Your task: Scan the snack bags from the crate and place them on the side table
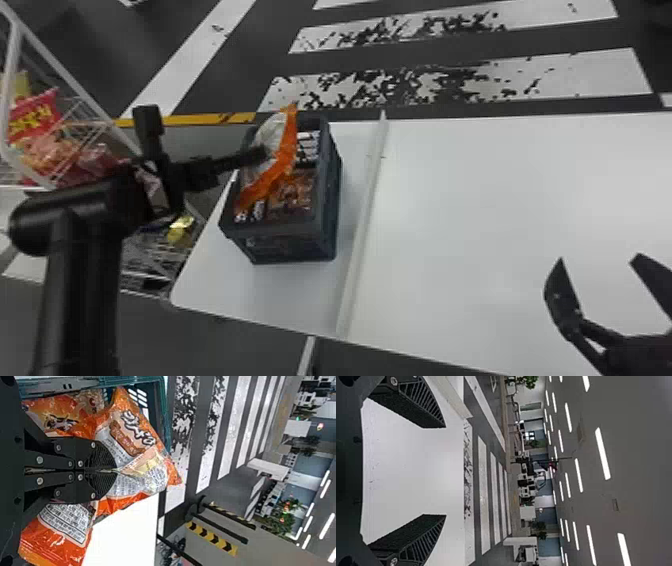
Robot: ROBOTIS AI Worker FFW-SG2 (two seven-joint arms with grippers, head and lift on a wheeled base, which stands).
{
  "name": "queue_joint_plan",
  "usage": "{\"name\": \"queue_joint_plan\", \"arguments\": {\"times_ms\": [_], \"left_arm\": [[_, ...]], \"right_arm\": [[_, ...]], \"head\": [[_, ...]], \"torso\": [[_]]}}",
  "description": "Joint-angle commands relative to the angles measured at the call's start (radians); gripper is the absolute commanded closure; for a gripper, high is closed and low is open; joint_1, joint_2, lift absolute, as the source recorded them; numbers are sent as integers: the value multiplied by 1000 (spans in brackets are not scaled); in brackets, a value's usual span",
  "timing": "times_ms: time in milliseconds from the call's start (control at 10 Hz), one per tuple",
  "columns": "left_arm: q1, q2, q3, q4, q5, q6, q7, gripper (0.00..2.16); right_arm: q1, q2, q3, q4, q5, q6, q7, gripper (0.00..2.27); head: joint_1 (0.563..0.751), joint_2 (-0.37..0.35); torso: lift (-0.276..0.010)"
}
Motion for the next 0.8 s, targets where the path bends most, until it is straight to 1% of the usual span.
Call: {"name": "queue_joint_plan", "arguments": {"times_ms": [0,100,200,300,400,500,600,700], "left_arm": [[53,-14,56,-109,74,41,14,2135],[78,-25,71,-178,97,69,27,2135],[102,-49,88,-247,128,84,41,2135],[131,-78,88,-321,153,100,63,2135],[165,-117,88,-387,163,100,73,2135],[194,-166,75,-438,179,97,92,2135],[213,-204,27,-479,180,97,104,2135],[231,-235,-34,-508,177,87,116,2135]], "right_arm": [[2,2,2,-4,0,0,0,76],[5,2,3,-7,0,0,0,76],[7,3,3,-8,2,0,0,80],[8,3,3,-10,2,0,0,80],[11,3,3,-13,0,-6,-2,80],[14,3,3,-18,2,-9,-2,80],[19,3,2,-21,0,-12,-2,80],[20,3,2,-22,0,-15,-2,80]], "head": [[695,350],[695,350],[695,350],[695,350],[695,332],[695,322],[695,295],[695,257]], "torso": [[-81],[-81],[-81],[-81],[-81],[-81],[-81],[-81]]}}
